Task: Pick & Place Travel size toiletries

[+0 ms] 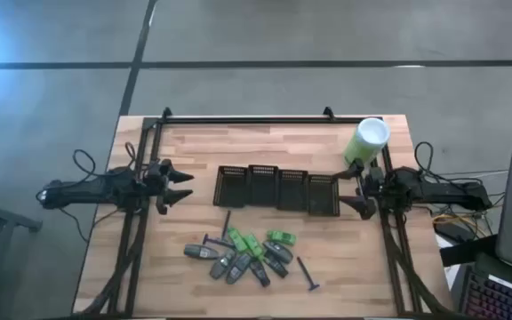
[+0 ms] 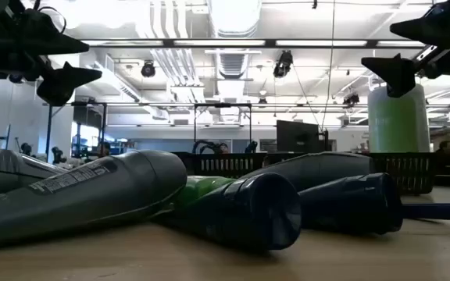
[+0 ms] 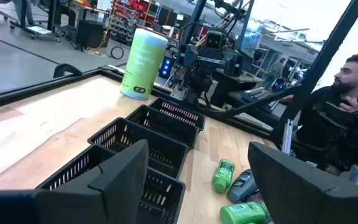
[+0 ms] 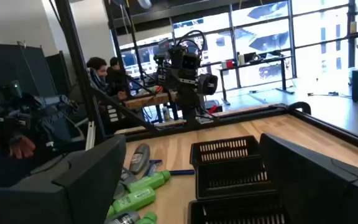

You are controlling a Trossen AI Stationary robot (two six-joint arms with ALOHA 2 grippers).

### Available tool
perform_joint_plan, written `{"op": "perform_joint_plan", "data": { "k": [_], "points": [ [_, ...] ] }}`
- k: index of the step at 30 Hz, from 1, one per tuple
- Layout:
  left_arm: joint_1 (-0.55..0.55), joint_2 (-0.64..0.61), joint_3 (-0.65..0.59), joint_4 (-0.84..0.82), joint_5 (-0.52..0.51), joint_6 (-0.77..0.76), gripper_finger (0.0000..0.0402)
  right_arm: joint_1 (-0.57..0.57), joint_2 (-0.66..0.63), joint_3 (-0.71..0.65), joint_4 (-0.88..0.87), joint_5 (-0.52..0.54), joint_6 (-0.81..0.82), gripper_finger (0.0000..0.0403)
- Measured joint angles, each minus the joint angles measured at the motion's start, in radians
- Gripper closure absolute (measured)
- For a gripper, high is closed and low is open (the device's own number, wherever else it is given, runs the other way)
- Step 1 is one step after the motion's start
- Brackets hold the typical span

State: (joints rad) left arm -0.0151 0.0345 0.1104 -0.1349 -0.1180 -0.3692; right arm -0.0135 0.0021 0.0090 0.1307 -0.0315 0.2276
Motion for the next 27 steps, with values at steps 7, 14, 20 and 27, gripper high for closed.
{"op": "perform_joint_plan", "data": {
  "k": [7,14,20,27],
  "points": [
    [0.0,0.0,0.0,0.0,0.0,0.001,0.0119,0.0,0.0,0.0,0.0,0.004,-0.059,0.0039],
    [0.0,0.0,0.0,-0.001,0.0,0.001,0.0119,0.0,0.0,0.0,0.001,0.006,-0.039,0.0039],
    [0.0,0.0,0.0,0.043,0.0,-0.08,0.0119,0.0,0.0,0.0,0.066,0.008,0.27,0.0039],
    [0.0,0.002,0.0,0.177,-0.019,-0.459,0.0119,0.0,0.015,0.0,0.393,0.109,0.451,0.0039]
  ]
}}
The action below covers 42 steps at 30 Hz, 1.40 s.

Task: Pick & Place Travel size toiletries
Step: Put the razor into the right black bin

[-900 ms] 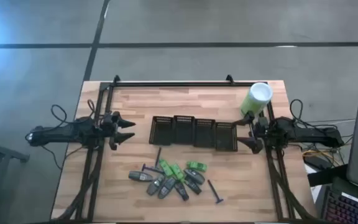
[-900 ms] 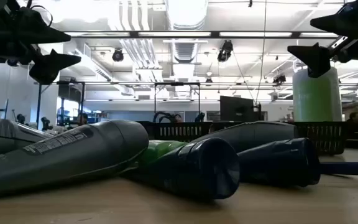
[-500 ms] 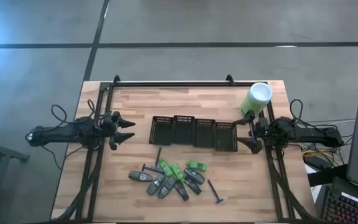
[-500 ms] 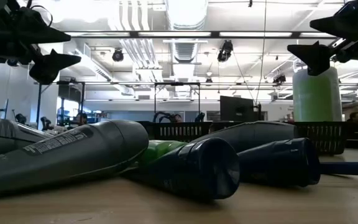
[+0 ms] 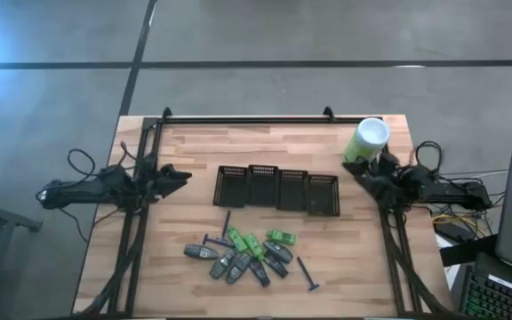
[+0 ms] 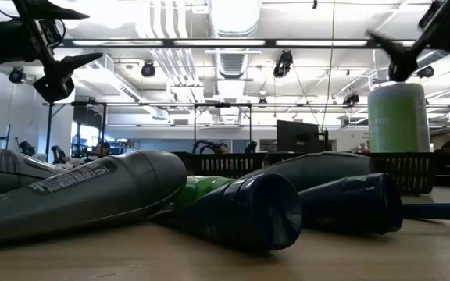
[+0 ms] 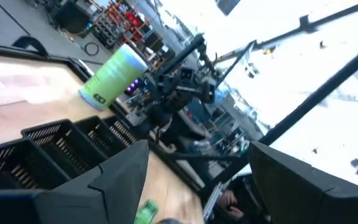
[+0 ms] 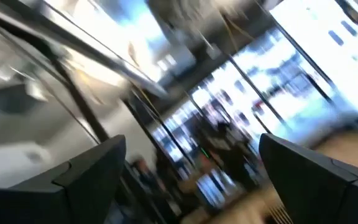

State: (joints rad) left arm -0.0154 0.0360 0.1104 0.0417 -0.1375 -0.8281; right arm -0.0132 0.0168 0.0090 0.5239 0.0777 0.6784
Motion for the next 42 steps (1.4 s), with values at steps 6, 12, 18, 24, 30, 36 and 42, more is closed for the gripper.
{"op": "perform_joint_plan", "data": {
  "k": [6,12,18,24,30,36,42],
  "points": [
    [0.0,0.0,0.0,-0.006,-0.003,0.034,0.0119,0.006,0.085,0.002,0.348,0.003,-0.049,0.0039],
    [0.0,0.0,0.0,-0.005,-0.003,0.057,0.0119,0.073,0.371,0.054,0.263,0.042,0.123,0.0039],
    [0.0,0.0,0.0,-0.006,-0.003,0.171,0.0119,0.197,0.752,0.189,0.222,-0.021,0.525,0.0039],
    [0.0,0.0,0.0,-0.014,-0.003,0.229,0.0119,0.38,1.076,0.435,-0.097,-0.042,0.816,0.0039],
    [0.0,0.0,0.0,-0.019,-0.003,0.222,0.0119,0.482,1.316,0.75,-0.669,-0.056,0.99,0.0039],
    [0.0,0.0,0.0,-0.028,-0.003,0.164,0.0119,0.535,1.542,1.046,-1.075,-0.06,1.126,0.0039],
    [0.0,0.0,0.0,-0.07,-0.003,0.14,0.0119,0.556,1.745,1.251,-1.21,-0.187,1.161,0.0039]
  ]
}}
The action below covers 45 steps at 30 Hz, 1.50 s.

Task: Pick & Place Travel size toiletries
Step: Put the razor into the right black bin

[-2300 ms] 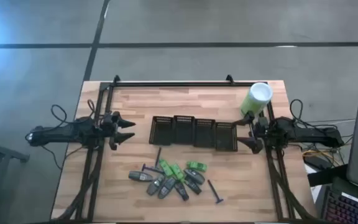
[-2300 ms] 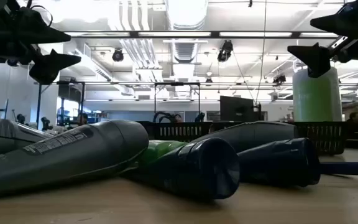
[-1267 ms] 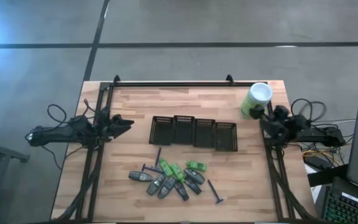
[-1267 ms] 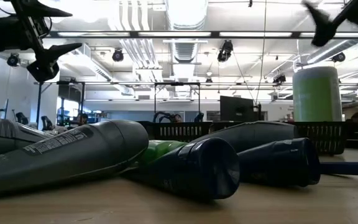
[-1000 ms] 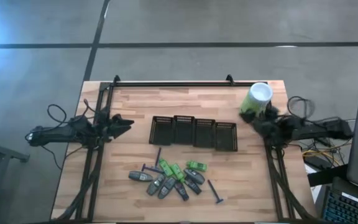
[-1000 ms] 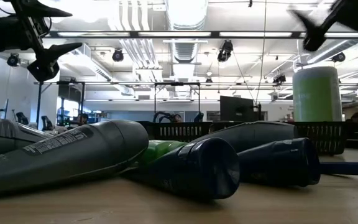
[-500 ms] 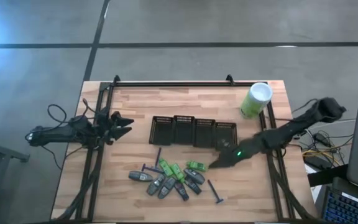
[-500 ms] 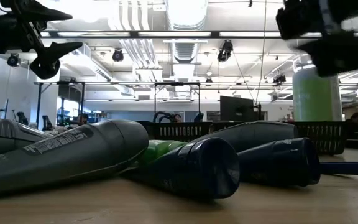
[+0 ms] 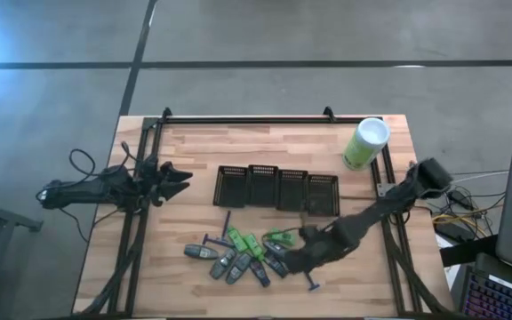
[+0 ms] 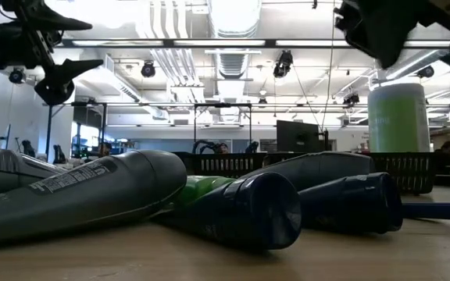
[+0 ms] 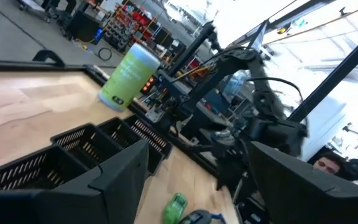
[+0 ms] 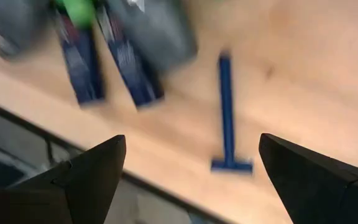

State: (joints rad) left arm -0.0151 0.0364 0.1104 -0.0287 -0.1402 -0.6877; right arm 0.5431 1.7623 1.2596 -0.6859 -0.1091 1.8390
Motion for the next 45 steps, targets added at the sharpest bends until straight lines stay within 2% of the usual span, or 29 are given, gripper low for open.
{"op": "perform_joint_plan", "data": {
  "k": [2,5,11,17,22,35,40,43,45],
  "points": [
    [0.0,0.0,0.0,-0.01,0.0,-0.001,0.0119,0.002,0.067,0.043,-0.006,-0.093,-0.043,0.0039],
    [0.0,0.0,0.0,-0.015,0.0,-0.001,0.0119,0.008,0.156,0.086,-0.048,-0.159,-0.11,0.0039],
    [0.0,0.0,0.0,-0.012,0.0,-0.003,0.0119,0.006,0.249,0.126,-0.109,-0.16,-0.158,0.0039],
    [0.0,0.0,0.0,-0.009,0.0,-0.03,0.0119,0.007,0.261,0.12,-0.112,-0.106,-0.224,0.0053],
    [0.0,0.0,0.0,-0.008,0.0,-0.03,0.0119,0.005,0.266,0.097,-0.112,-0.102,-0.24,0.0116],
    [0.0,0.0,0.0,-0.009,0.0,-0.028,0.0119,0.014,0.264,0.067,-0.104,-0.104,-0.285,0.0374],
    [0.0,0.0,0.0,-0.009,0.0,-0.028,0.0119,0.016,0.225,0.073,-0.076,-0.066,-0.267,0.0377],
    [0.0,0.0,0.0,-0.009,0.0,-0.027,0.0119,0.016,0.103,0.073,-0.113,0.047,-0.179,0.0377],
    [0.0,0.0,0.0,-0.009,0.0,-0.027,0.0119,0.01,-0.004,0.074,-0.185,0.172,-0.087,0.0378]
  ]
}}
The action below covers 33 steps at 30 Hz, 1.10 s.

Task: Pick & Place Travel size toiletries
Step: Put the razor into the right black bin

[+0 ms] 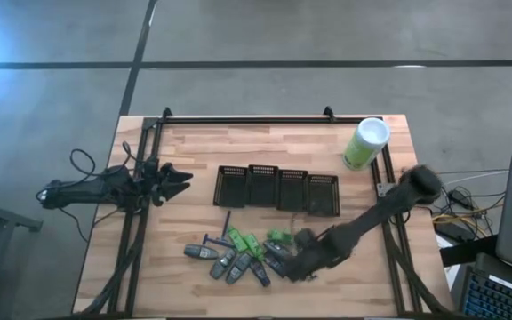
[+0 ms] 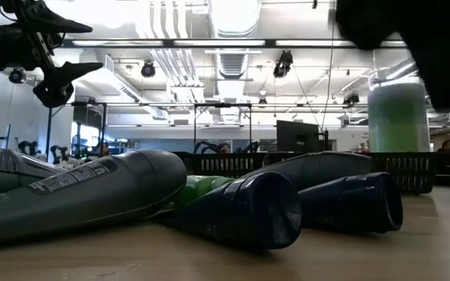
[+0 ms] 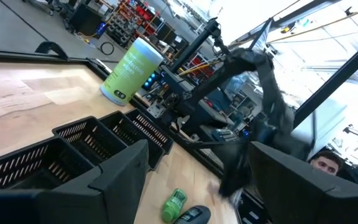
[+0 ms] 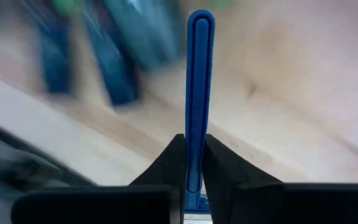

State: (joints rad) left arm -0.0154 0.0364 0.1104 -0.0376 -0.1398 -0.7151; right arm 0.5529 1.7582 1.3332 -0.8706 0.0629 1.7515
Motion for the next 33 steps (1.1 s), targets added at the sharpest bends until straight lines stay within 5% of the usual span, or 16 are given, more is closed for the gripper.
{"op": "perform_joint_plan", "data": {
  "k": [3,6,12,17,25,33],
  "points": [
    [0.0,0.0,0.0,0.0,0.0,0.0,0.0119,-0.029,-0.151,-0.023,-0.168,0.171,0.158,0.0378],
    [0.0,0.0,0.0,0.0,0.0,0.001,0.0119,-0.12,-0.287,-0.061,-0.274,0.235,0.177,0.0378],
    [0.0,0.0,0.0,0.003,-0.022,0.002,0.0119,-0.405,-0.407,-0.221,-0.286,0.189,-0.04,0.0378],
    [0.0,0.0,0.0,0.021,-0.023,0.002,0.0119,-0.564,-0.431,-0.381,-0.08,0.04,-0.178,0.0374],
    [0.0,0.0,0.0,0.028,-0.023,-0.001,0.0119,-0.59,-0.39,-0.487,-0.036,0.005,-0.158,0.0353],
    [0.0,0.0,0.0,0.03,-0.023,0.002,0.0119,-0.59,-0.387,-0.498,-0.038,0.016,-0.165,0.0269]
  ]
}}
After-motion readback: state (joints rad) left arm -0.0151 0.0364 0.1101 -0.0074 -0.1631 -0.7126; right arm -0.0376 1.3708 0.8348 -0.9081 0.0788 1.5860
